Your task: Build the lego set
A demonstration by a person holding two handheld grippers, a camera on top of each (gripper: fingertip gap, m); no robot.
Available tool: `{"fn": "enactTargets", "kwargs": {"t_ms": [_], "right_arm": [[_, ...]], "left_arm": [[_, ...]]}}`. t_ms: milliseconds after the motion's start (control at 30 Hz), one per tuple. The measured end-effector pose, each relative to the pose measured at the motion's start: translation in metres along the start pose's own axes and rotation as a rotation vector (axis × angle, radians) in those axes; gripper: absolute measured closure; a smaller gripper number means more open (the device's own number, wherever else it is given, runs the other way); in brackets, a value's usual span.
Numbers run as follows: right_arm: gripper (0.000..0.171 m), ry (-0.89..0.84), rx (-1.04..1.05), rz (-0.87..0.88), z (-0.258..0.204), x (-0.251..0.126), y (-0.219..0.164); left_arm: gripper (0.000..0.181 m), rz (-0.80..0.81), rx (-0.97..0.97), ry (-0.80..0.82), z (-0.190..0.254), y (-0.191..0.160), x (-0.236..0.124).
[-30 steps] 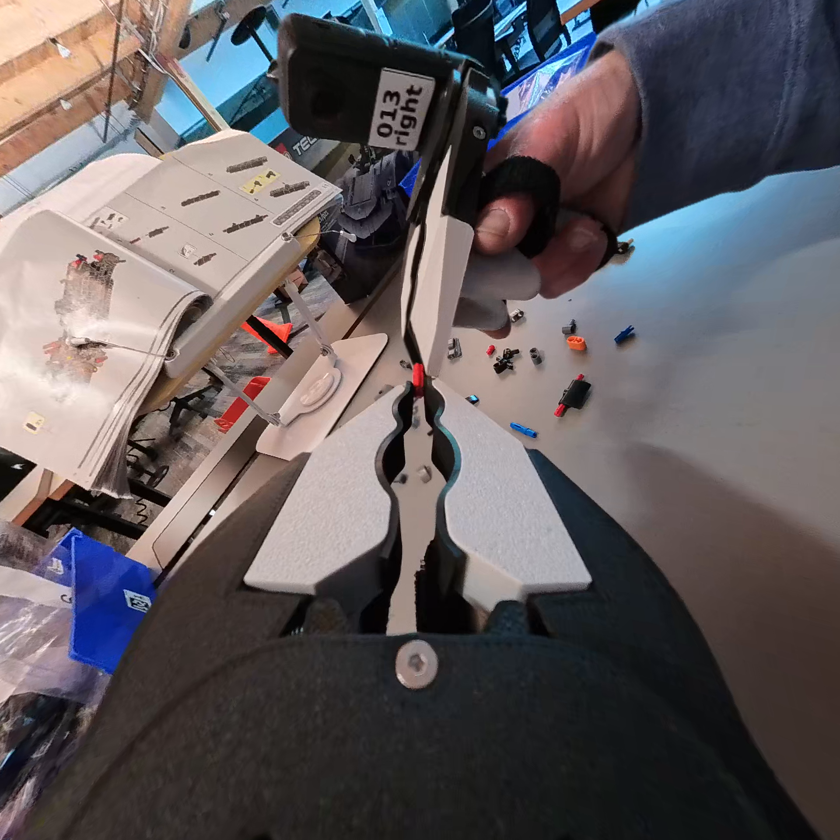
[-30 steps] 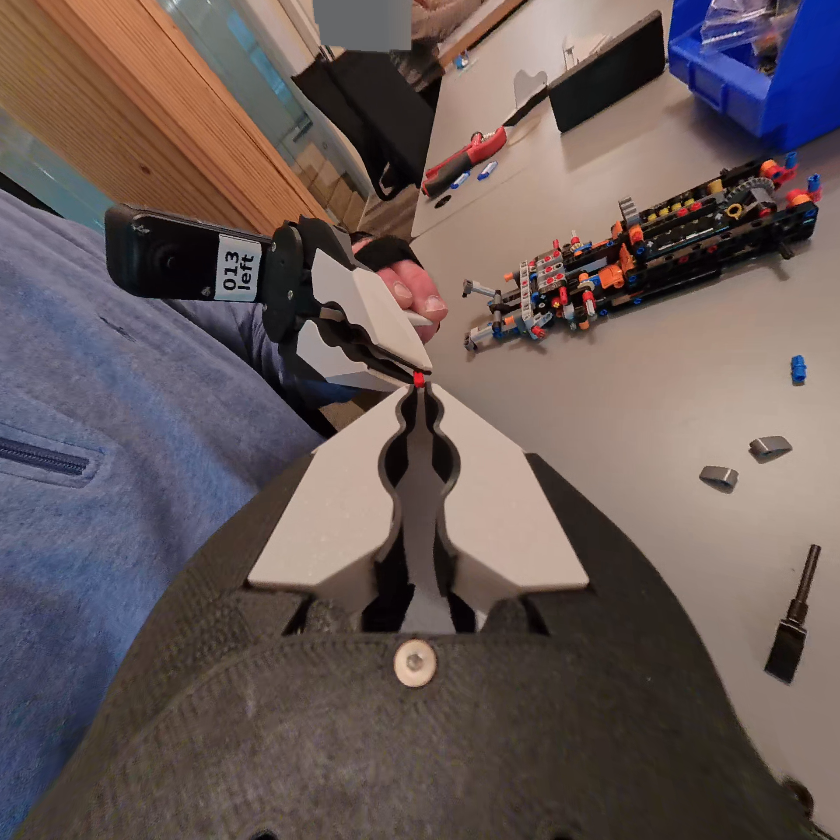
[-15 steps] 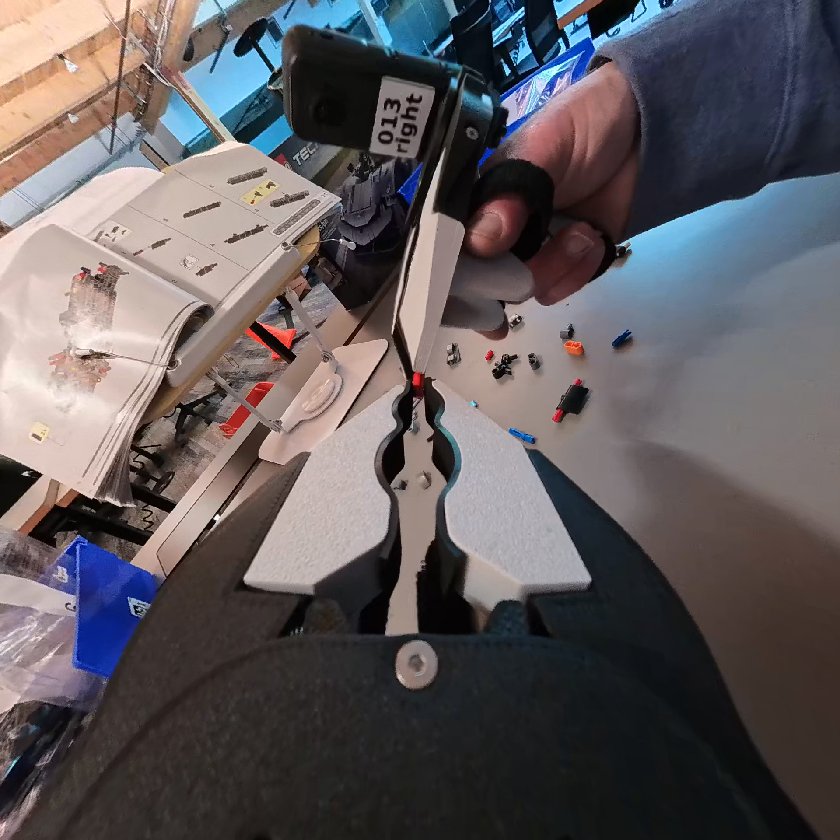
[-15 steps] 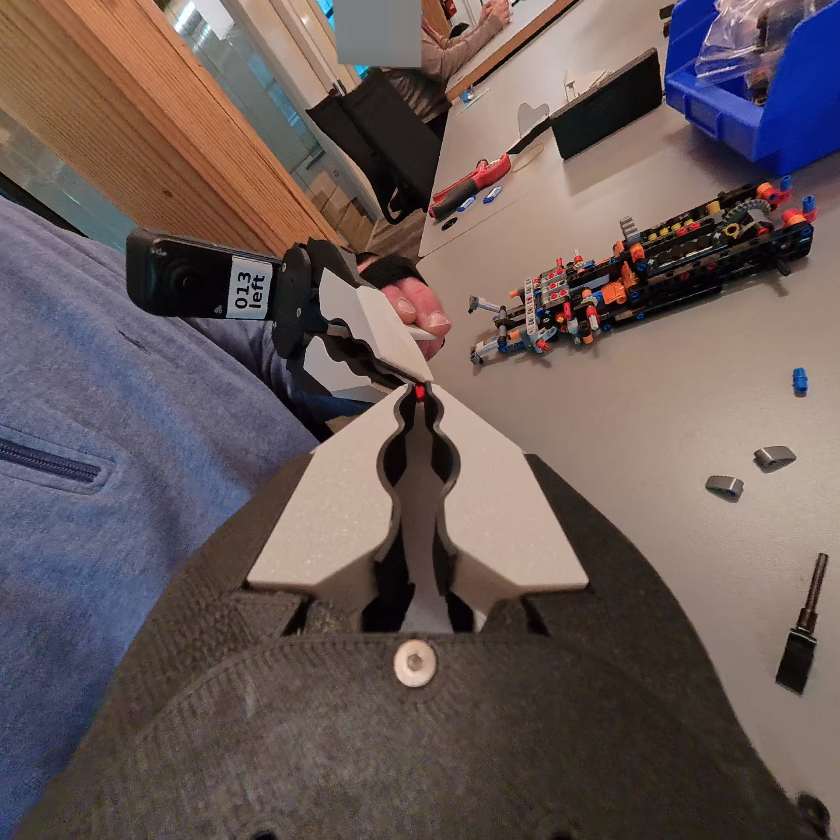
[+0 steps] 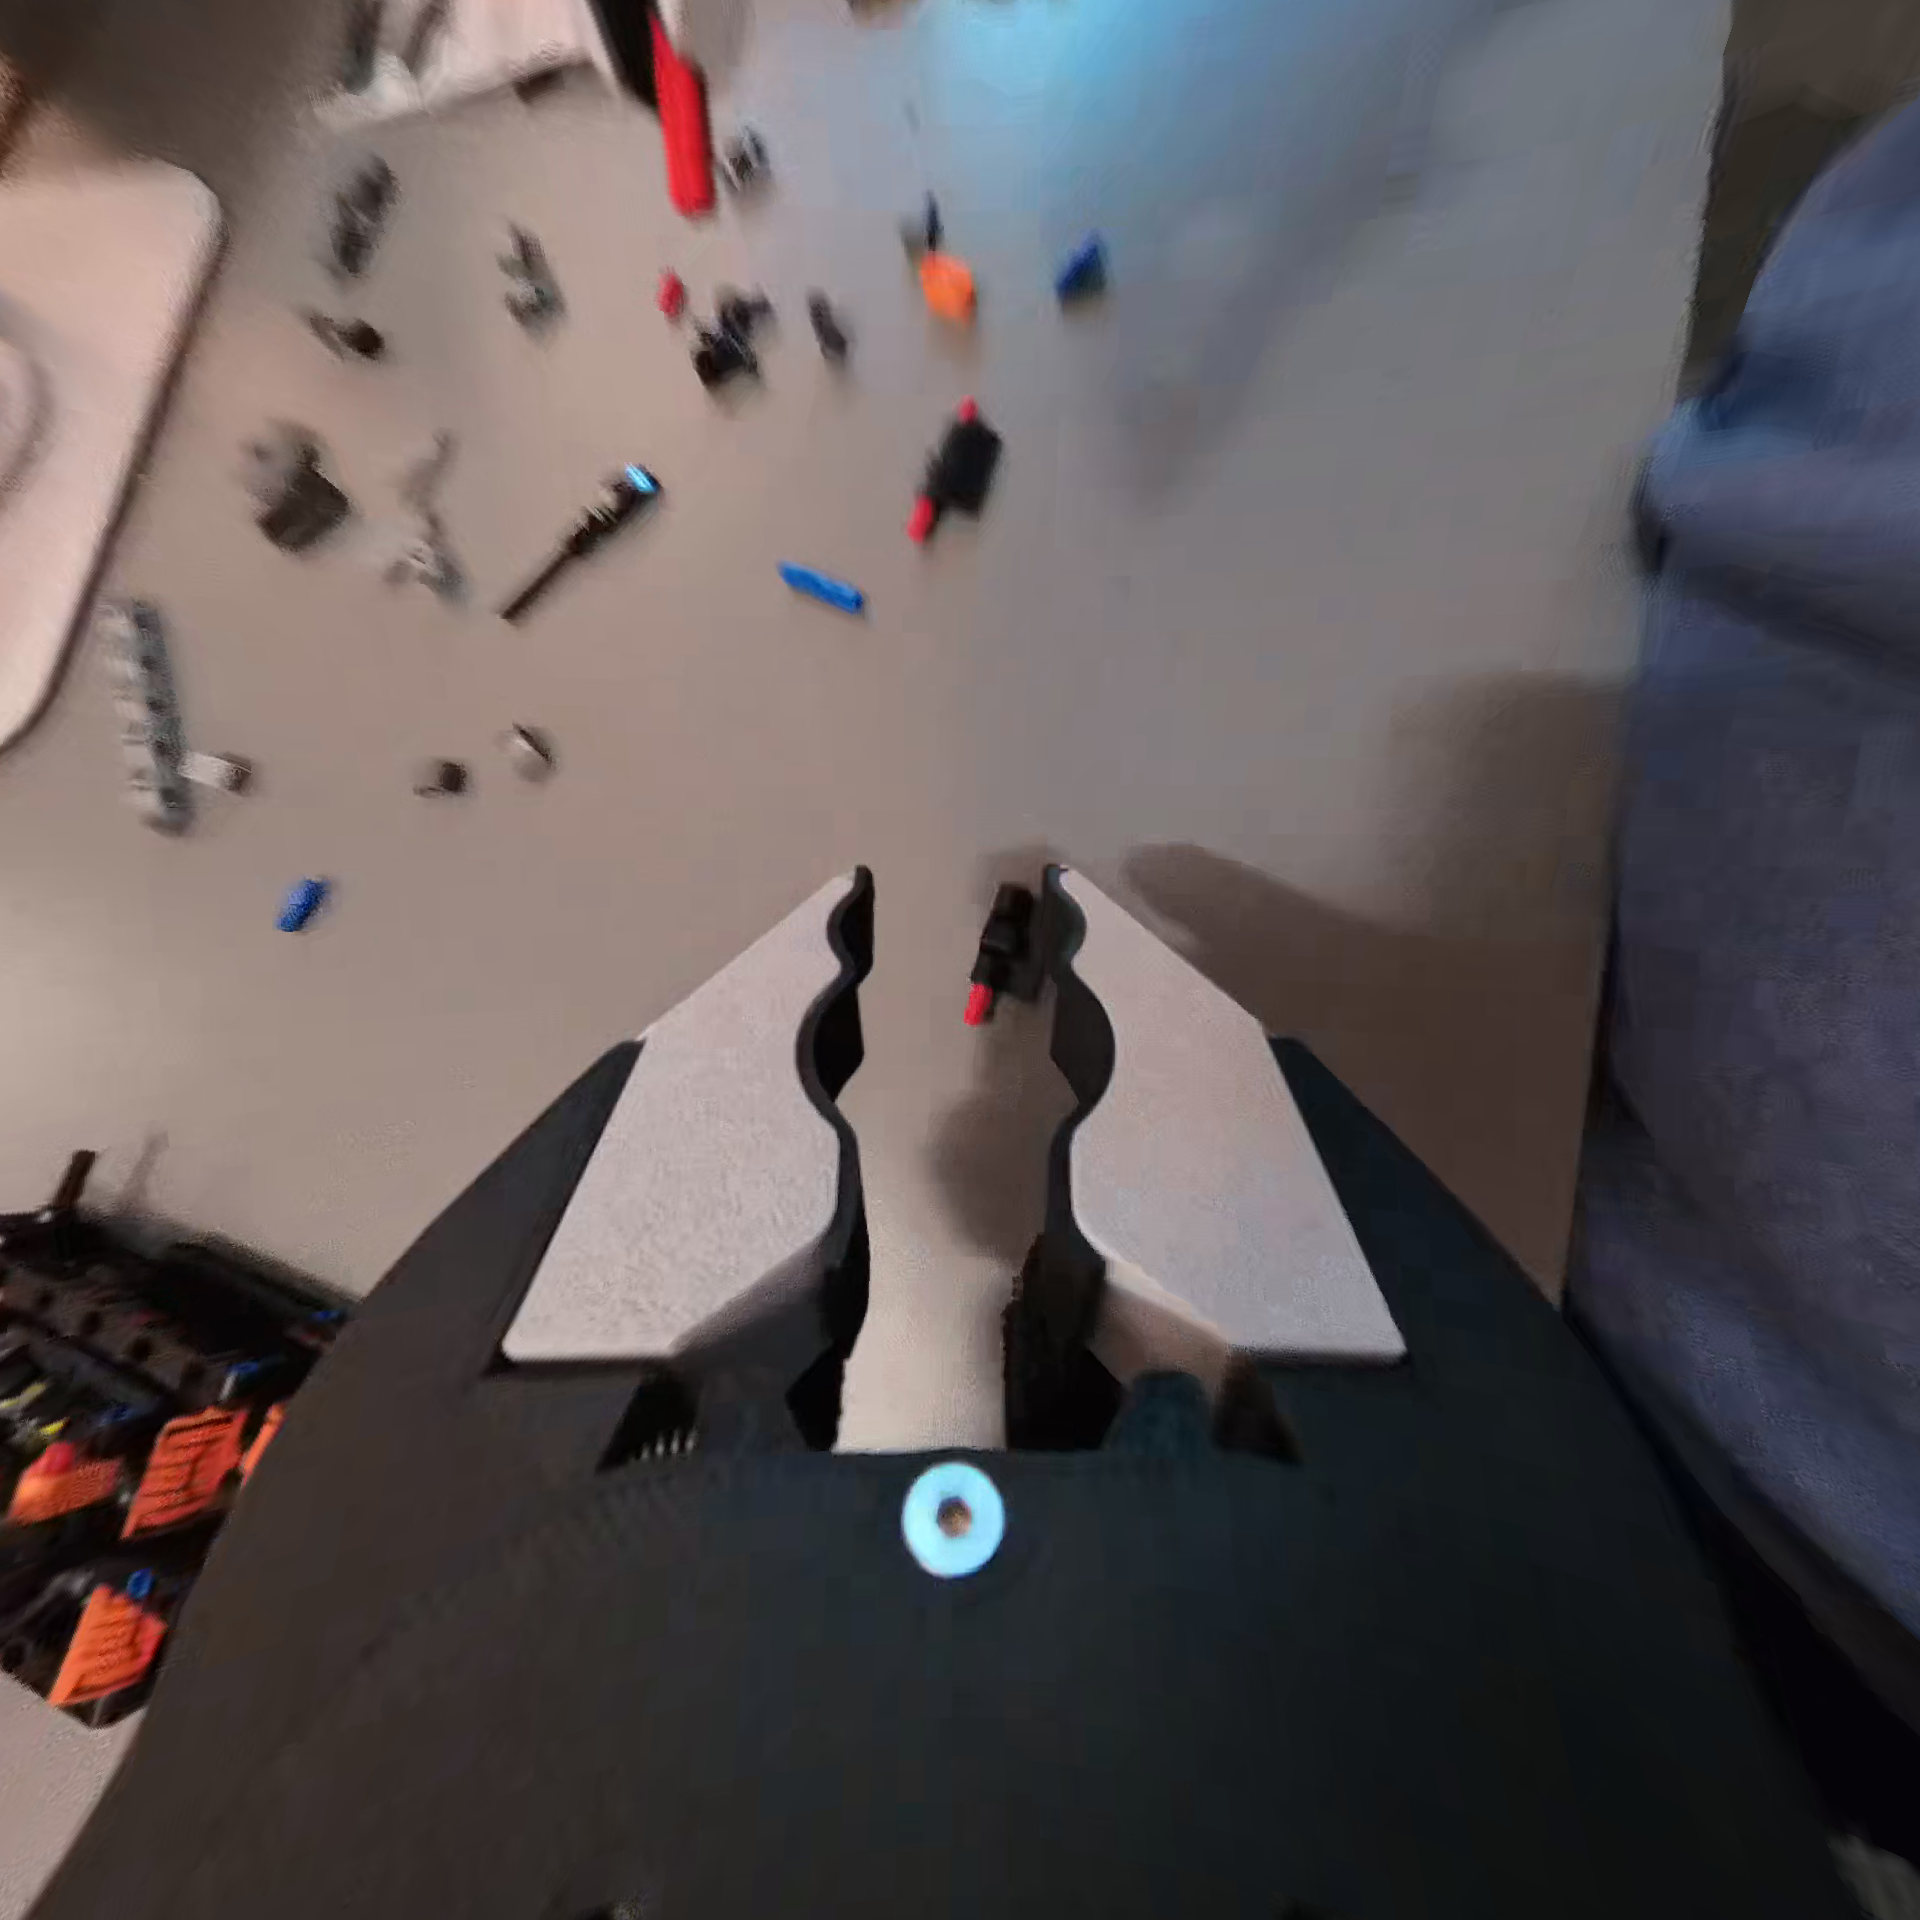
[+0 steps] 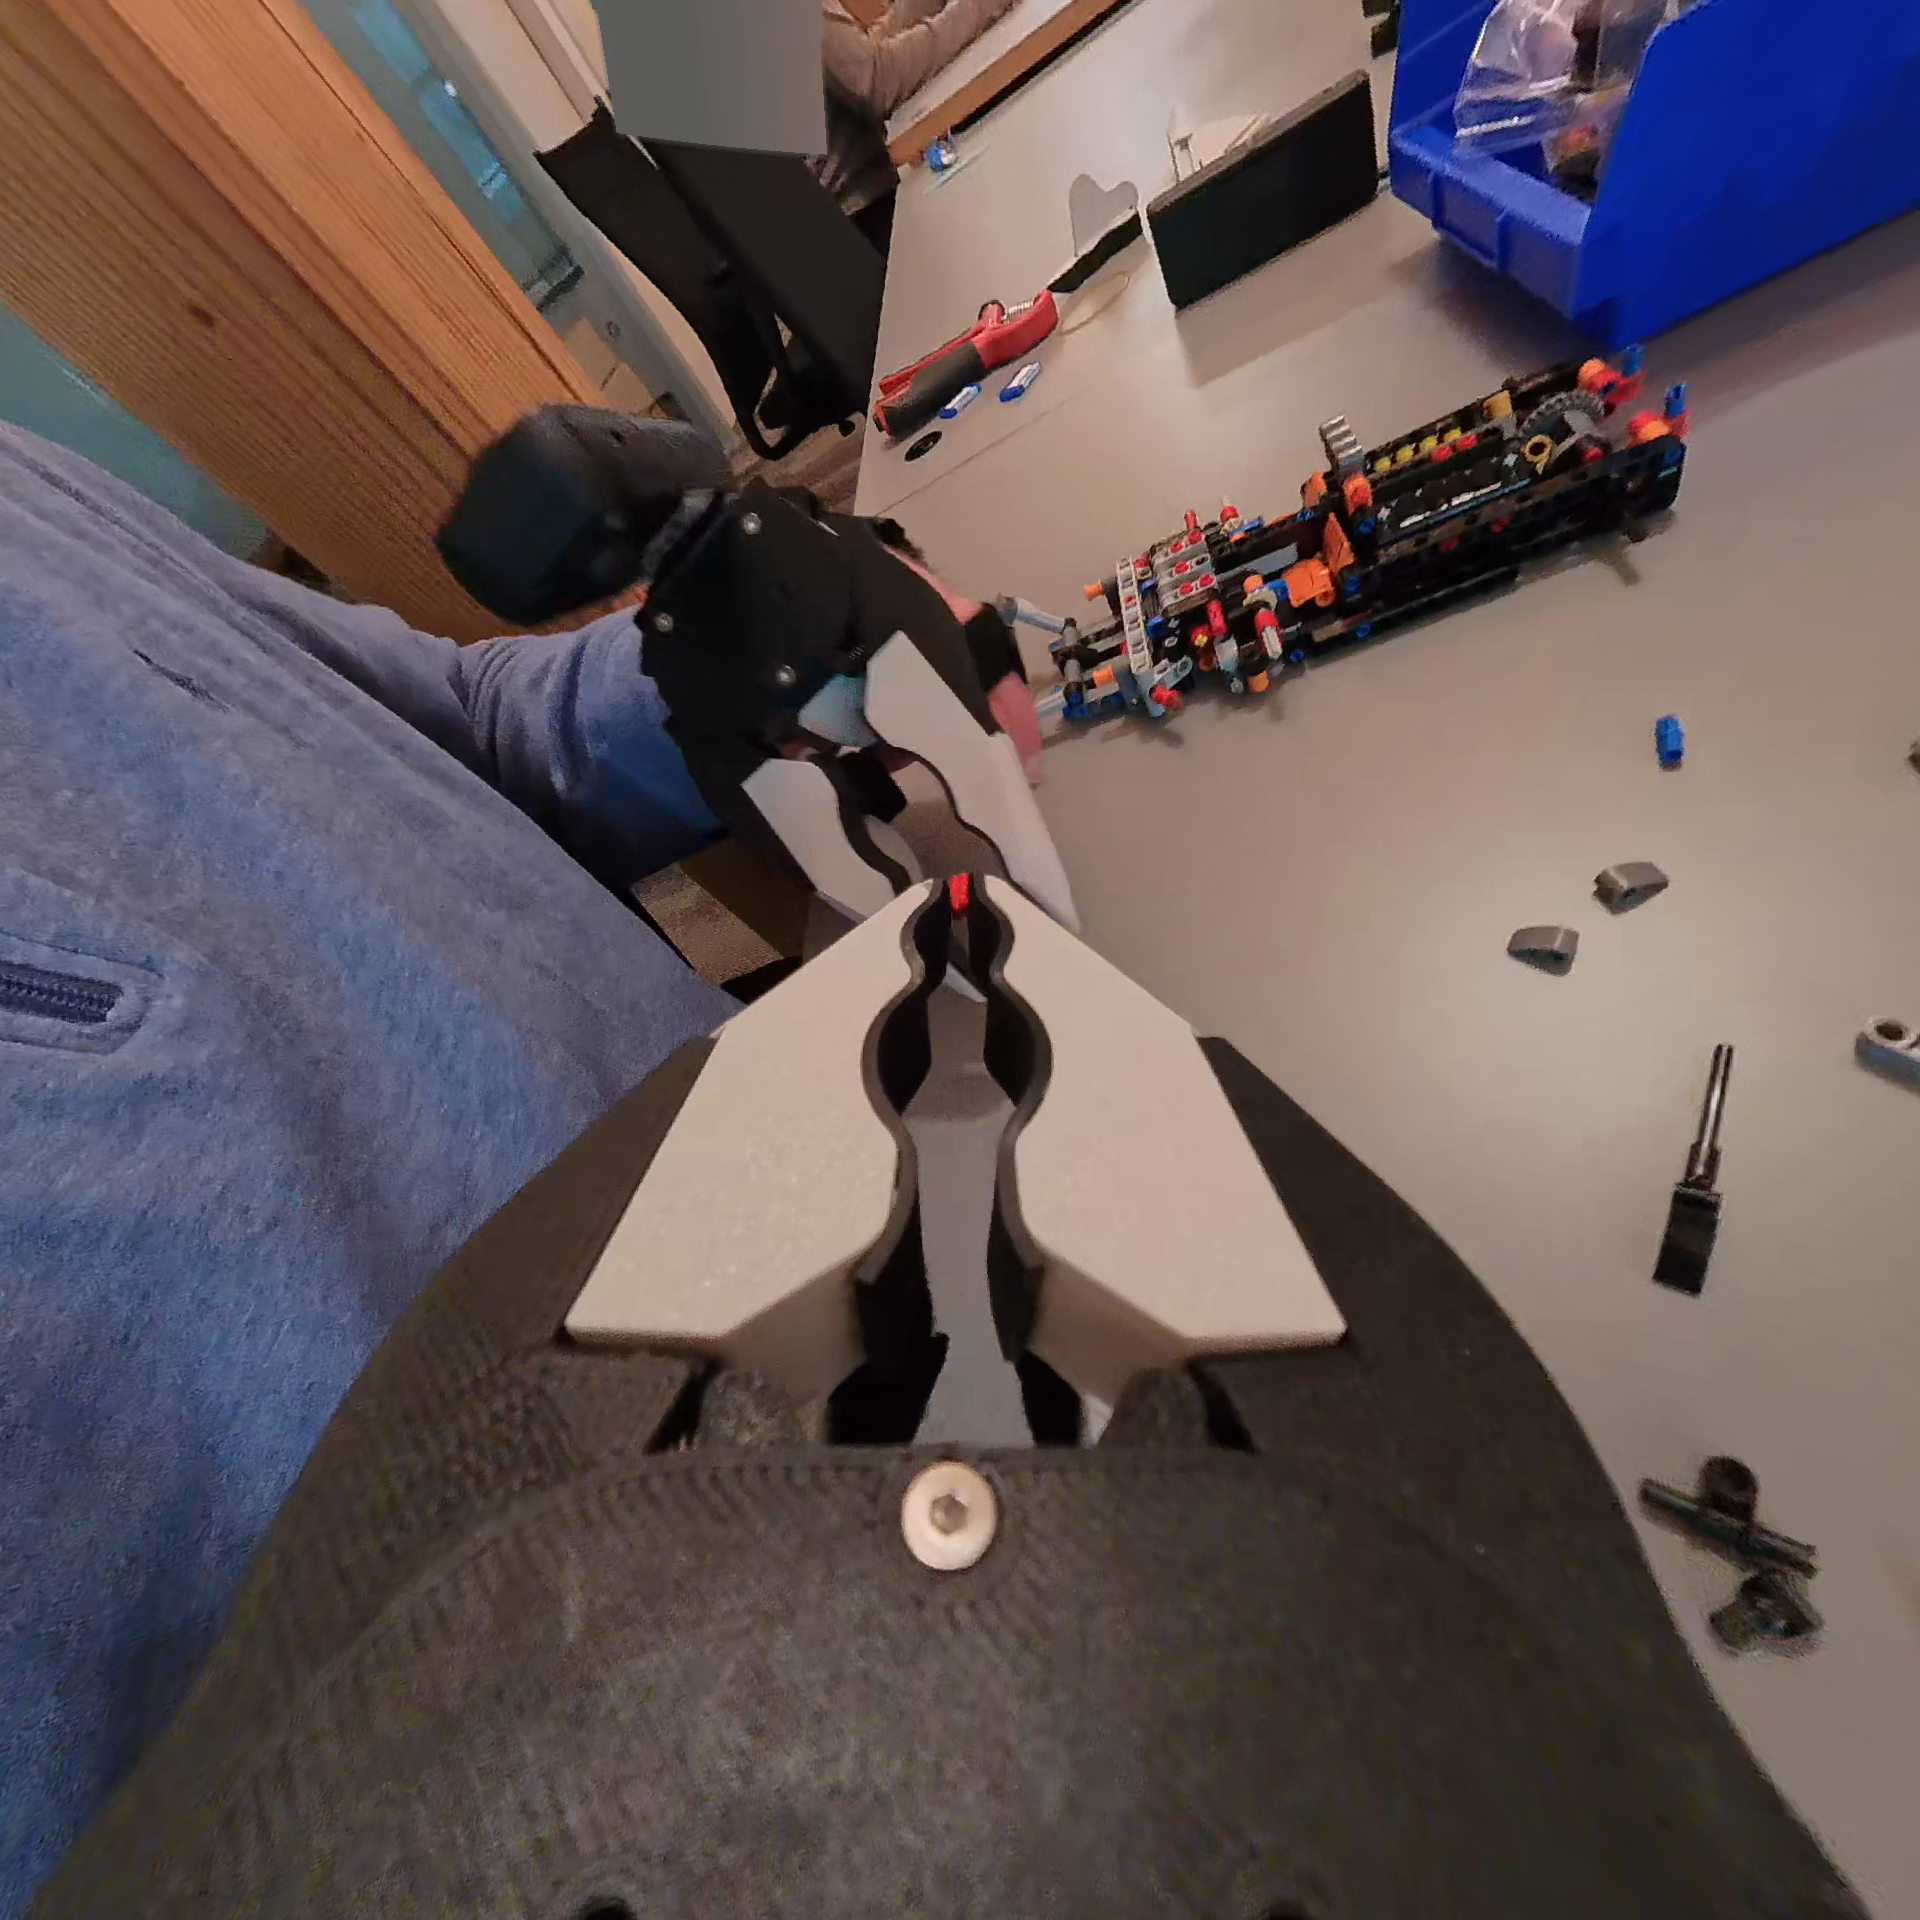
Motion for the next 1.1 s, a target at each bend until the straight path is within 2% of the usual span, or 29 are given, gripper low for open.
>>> {"fn": "enactTargets", "kwargs": {"t_ms": [33, 167, 333, 467, 600, 833, 967, 1100], "right_arm": [[0.171, 0.000, 0.007, 0.003, -0.001, 0.000, -0.004], [0.170, -0.024, 0.018, -0.007, -0.006, -0.001, -0.018], [0.171, -0.022, 0.032, -0.007, -0.010, -0.002, -0.029], [0.171, -0.032, 0.018, -0.016, -0.009, 0.001, -0.037], [0.171, -0.063, -0.015, 0.001, -0.009, 0.000, -0.041], [0.171, -0.155, -0.131, -0.020, -0.014, -0.009, -0.045], [0.170, -0.194, -0.210, -0.049, -0.019, -0.010, -0.048], [0.171, -0.220, -0.253, -0.093, -0.019, -0.009, -0.055]], "left_arm": [[0.152, -0.041, 0.009, -0.013, 0.000, -0.004, 0.006], [0.153, -0.168, 0.008, -0.088, -0.001, -0.013, 0.024], [0.166, -0.199, -0.009, -0.113, -0.001, -0.014, 0.027], [0.168, -0.186, -0.009, -0.085, -0.001, -0.014, 0.027], [0.168, -0.093, -0.011, -0.039, 0.002, -0.009, 0.027], [0.168, 0.257, -0.099, -0.070, 0.009, 0.028, 0.017], [0.168, 0.334, -0.092, -0.093, 0.014, 0.039, 0.016], [0.168, 0.326, -0.036, -0.077, 0.017, 0.043, 0.020]]}}
Point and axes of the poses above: each gripper's, where its closed fingertips meet, x out along the fingers, y out of its top, z = x × y across the jaws, the point moved 7 cm from there along -x, back along the fingers, and after that the axes turned 12 degrees about -x, right-handed, at the moved point
